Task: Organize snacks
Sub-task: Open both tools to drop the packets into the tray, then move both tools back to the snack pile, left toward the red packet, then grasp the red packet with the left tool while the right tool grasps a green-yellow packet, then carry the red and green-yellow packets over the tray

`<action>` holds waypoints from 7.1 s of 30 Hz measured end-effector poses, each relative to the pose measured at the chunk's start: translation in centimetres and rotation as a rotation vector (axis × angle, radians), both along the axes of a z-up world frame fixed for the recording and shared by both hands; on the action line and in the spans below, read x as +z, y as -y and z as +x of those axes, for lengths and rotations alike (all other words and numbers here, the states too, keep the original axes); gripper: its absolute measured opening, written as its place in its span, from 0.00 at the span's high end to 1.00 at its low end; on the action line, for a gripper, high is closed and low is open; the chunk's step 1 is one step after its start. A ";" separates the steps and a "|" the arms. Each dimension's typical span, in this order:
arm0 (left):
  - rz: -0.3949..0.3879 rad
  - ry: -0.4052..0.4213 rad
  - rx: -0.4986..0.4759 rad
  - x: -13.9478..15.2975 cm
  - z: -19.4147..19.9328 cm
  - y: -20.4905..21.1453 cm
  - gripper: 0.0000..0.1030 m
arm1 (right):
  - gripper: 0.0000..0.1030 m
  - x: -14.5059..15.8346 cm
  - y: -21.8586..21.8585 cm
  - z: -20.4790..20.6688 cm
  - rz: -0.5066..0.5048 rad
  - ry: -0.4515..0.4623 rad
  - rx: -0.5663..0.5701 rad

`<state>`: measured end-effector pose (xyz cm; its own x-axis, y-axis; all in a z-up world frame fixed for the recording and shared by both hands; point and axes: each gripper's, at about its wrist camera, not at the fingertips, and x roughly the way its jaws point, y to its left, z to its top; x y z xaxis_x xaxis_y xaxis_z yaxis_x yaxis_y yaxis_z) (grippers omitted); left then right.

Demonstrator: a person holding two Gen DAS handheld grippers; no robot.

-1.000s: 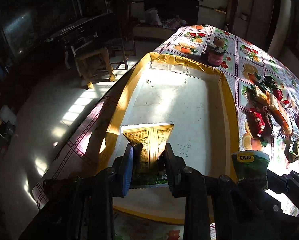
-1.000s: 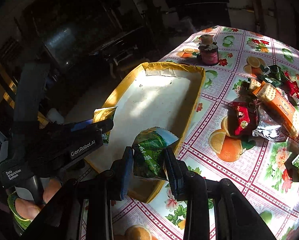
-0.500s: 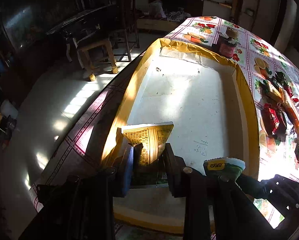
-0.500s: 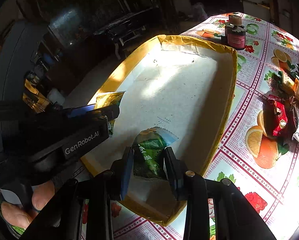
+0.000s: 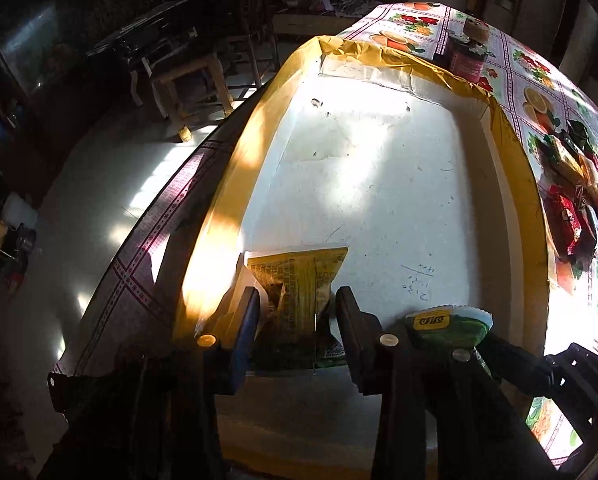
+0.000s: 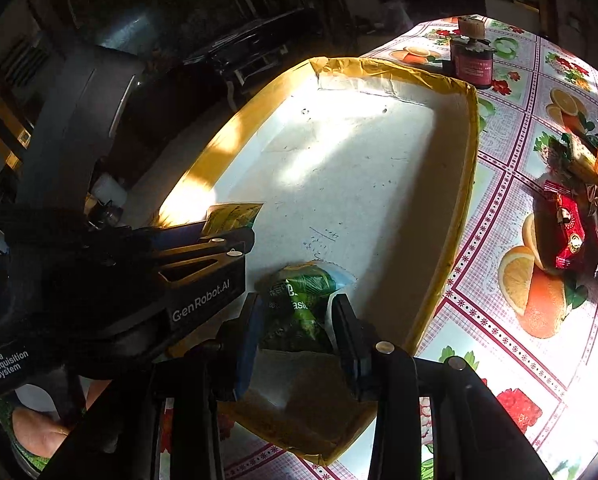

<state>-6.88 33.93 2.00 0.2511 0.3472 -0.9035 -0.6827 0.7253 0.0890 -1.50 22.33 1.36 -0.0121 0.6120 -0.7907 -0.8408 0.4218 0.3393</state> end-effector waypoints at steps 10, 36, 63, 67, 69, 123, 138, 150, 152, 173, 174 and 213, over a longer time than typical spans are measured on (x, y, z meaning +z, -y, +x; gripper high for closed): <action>0.015 0.013 -0.014 1.7 -0.1 1.0 0.30 | 0.38 2.5 2.6 -0.5 0.049 0.026 -0.022; 0.003 0.074 -0.211 4.8 4.9 11.3 0.29 | 0.30 1.6 22.6 6.7 0.099 -0.025 -0.450; -0.104 0.024 -0.188 2.2 16.2 12.8 0.29 | 0.19 1.2 28.2 12.8 0.120 -0.010 -0.635; -0.112 0.007 -0.164 1.1 17.7 11.9 0.29 | 0.18 1.2 27.8 13.8 0.112 -0.001 -0.638; -0.118 -0.006 -0.159 0.4 18.2 11.7 0.29 | 0.18 1.0 27.4 14.4 0.098 -0.002 -0.633; -0.096 0.055 -0.326 2.2 12.4 16.7 0.82 | 0.68 1.8 27.7 9.9 0.088 0.091 -0.568; -0.097 0.128 -0.332 4.7 8.5 15.8 0.82 | 0.68 4.4 27.0 7.6 0.149 0.121 -0.536; -0.084 0.183 -0.313 6.8 5.9 14.3 0.83 | 0.68 5.6 24.8 6.1 0.184 0.118 -0.476; -0.070 0.184 -0.301 7.1 5.4 13.9 0.83 | 0.68 5.8 24.1 5.8 0.187 0.118 -0.457; -0.036 0.198 -0.193 7.2 1.8 9.1 0.83 | 0.38 2.6 17.0 6.9 0.044 0.185 -0.407; -0.038 0.198 -0.193 7.2 1.8 9.1 0.83 | 0.37 2.2 16.5 7.5 0.041 0.177 -0.418; -0.012 0.156 -0.109 5.5 1.2 3.8 0.83 | 0.66 4.7 6.7 3.1 0.141 0.134 -0.194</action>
<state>-5.65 30.09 7.48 0.4244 0.2993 -0.8546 -0.6048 0.7961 -0.0215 1.62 15.67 6.07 0.2151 0.6966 -0.6845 -0.7900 0.5362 0.2975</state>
